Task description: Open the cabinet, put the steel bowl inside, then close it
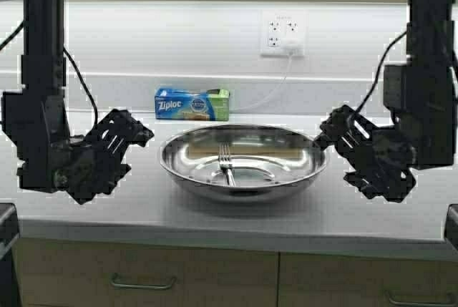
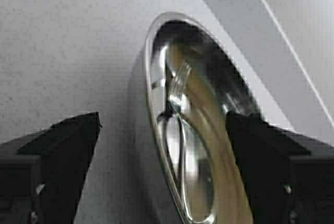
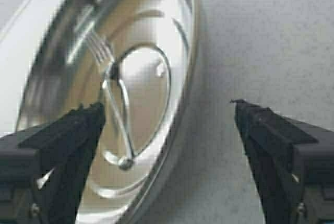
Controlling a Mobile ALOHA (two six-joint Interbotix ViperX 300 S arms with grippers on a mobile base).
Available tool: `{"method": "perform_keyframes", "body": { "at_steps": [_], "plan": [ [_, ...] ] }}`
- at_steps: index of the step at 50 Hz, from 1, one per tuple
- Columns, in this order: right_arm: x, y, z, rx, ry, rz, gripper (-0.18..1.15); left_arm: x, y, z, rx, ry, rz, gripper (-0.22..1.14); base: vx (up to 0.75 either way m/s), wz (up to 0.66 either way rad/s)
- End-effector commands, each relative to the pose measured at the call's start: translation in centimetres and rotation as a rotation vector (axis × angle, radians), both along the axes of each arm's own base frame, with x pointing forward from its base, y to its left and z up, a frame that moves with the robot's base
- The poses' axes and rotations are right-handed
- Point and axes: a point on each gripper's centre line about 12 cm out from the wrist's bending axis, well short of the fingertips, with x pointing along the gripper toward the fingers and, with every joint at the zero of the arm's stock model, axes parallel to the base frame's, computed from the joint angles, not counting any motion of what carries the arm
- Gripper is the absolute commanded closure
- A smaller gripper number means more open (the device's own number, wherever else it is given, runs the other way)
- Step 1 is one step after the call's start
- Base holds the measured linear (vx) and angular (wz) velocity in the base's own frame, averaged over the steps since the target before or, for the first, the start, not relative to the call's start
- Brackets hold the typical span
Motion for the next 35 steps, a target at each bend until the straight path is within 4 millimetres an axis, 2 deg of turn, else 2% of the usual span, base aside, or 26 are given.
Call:
{"method": "perform_keyframes", "body": {
  "at_steps": [1,7,13,18,35],
  "plan": [
    [1.2,-1.2,-0.9,0.106,-0.038,0.011,-0.07,2.0,-1.3,-0.1,-0.077,-0.048,-0.082,-0.10,0.10,0.03],
    [1.9,-2.4,-2.4,0.174,-0.030,0.036,-0.07,2.9,-2.0,-0.3,-0.113,-0.064,-0.132,-0.10,0.09,0.02],
    [3.2,-2.2,-3.1,0.228,-0.048,0.121,-0.07,3.5,-1.9,-0.3,-0.118,-0.074,-0.120,-0.10,0.06,0.00],
    [4.4,-2.4,-3.4,0.262,-0.064,0.132,-0.07,3.9,-1.9,-0.4,-0.118,-0.072,-0.115,-0.10,0.05,0.00],
    [5.6,-2.4,-3.5,0.305,-0.077,0.122,-0.06,4.8,-1.8,-1.3,-0.120,-0.043,-0.102,-0.10,0.04,0.01]
  ]
}}
